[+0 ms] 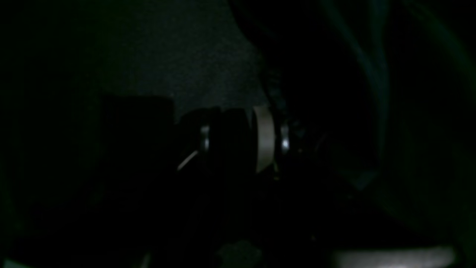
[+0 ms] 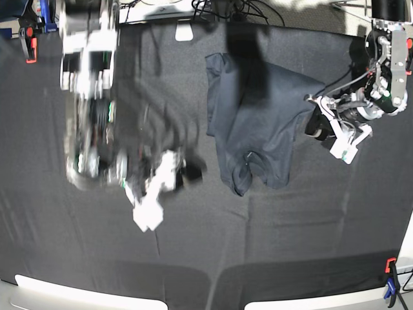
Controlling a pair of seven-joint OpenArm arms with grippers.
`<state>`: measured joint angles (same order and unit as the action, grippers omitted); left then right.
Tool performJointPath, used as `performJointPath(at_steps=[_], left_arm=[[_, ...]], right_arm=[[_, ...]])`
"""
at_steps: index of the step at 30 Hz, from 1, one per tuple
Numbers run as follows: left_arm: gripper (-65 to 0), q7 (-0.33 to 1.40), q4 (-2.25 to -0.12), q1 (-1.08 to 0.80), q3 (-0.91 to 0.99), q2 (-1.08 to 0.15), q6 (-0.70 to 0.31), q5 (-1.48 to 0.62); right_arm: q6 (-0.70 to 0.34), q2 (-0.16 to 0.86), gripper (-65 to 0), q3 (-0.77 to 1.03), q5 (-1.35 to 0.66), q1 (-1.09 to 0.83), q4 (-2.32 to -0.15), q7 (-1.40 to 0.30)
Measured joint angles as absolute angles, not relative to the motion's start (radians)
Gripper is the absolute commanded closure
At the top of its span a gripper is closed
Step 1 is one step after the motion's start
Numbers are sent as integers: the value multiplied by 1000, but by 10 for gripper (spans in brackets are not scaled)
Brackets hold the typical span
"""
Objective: Layout the t-shirt on the table in an organized manner, then fold the t-shirt properly
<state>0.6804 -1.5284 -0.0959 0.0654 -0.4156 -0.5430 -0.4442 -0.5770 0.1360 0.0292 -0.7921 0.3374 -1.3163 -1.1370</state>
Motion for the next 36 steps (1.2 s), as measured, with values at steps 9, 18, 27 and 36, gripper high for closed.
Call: performJointPath(at_steps=[9,18,27,36], left_arm=[[-130,681,-1528,-96,67,-416,-543,-440],[-130,681,-1528,-96,67,-416,-543,-440],[-130,682,-1528,-97,67,-416,-543,-380],[-130,699,-1528,-97,67,-416,-543,-380]], right_arm=[[-489,136,-224,30,-818,458,-1041,-1139],[-506,71,-225,30,-782,455,-914,-1136],[-583,-23,-225,29,-662,454,-872,-1055],[-579,-38,-224,29,-603,454,-872,-1021]])
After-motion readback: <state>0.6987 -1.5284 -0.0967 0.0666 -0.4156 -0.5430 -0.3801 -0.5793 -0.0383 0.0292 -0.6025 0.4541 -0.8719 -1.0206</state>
